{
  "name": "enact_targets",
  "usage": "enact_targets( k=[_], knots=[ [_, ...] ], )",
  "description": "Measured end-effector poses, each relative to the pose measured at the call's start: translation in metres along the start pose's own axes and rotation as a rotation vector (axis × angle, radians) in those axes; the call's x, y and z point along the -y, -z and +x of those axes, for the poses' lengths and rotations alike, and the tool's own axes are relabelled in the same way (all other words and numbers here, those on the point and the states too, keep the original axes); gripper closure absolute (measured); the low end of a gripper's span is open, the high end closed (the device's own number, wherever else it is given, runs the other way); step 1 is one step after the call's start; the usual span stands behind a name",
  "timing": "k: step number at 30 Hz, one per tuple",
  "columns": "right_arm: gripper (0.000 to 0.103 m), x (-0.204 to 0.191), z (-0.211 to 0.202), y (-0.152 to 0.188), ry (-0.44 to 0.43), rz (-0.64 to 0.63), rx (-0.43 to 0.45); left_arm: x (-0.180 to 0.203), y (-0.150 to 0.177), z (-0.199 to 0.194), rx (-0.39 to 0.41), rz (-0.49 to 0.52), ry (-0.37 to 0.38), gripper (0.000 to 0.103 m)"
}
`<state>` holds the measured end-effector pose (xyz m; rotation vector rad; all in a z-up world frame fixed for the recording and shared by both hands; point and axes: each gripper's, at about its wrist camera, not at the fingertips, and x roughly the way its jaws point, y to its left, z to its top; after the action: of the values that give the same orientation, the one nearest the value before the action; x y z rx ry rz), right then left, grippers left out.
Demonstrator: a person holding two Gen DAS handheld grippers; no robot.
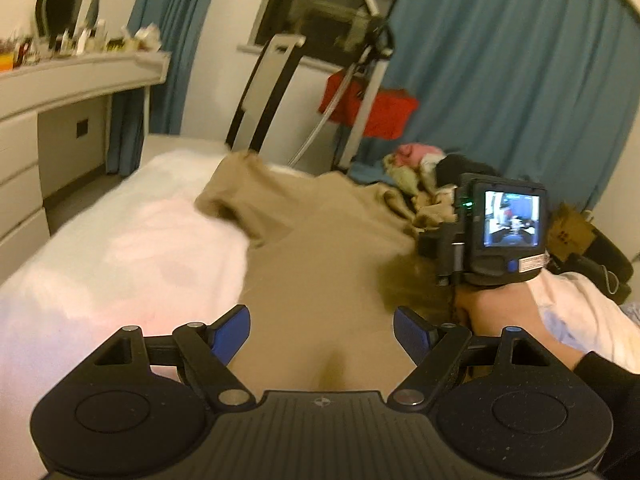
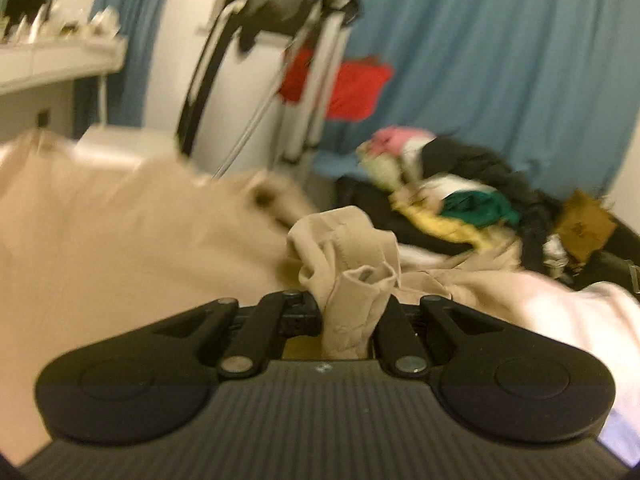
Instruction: Fold clothes
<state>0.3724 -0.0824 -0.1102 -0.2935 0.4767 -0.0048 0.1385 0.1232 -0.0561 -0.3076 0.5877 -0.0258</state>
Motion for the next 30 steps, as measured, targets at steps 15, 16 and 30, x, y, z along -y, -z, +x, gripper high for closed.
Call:
enact_targets(
  k=[15, 16, 30],
  knots=[
    [0.017, 0.088, -0.139, 0.001, -0.355, 0.396, 0.035, 0.018, 0.015, 0.01, -0.032, 0.038, 0.015, 0.022],
    [0.017, 0.098, -0.163, 0.006, -0.352, 0.405, 0.044, 0.023, 0.017, 0.005, -0.029, 0.048, 0.018, 0.022],
    [0.017, 0.233, -0.366, 0.142, -0.245, 0.635, 0.061, 0.12, 0.088, -0.06, -0.1, 0.274, 0.086, 0.024]
  ],
)
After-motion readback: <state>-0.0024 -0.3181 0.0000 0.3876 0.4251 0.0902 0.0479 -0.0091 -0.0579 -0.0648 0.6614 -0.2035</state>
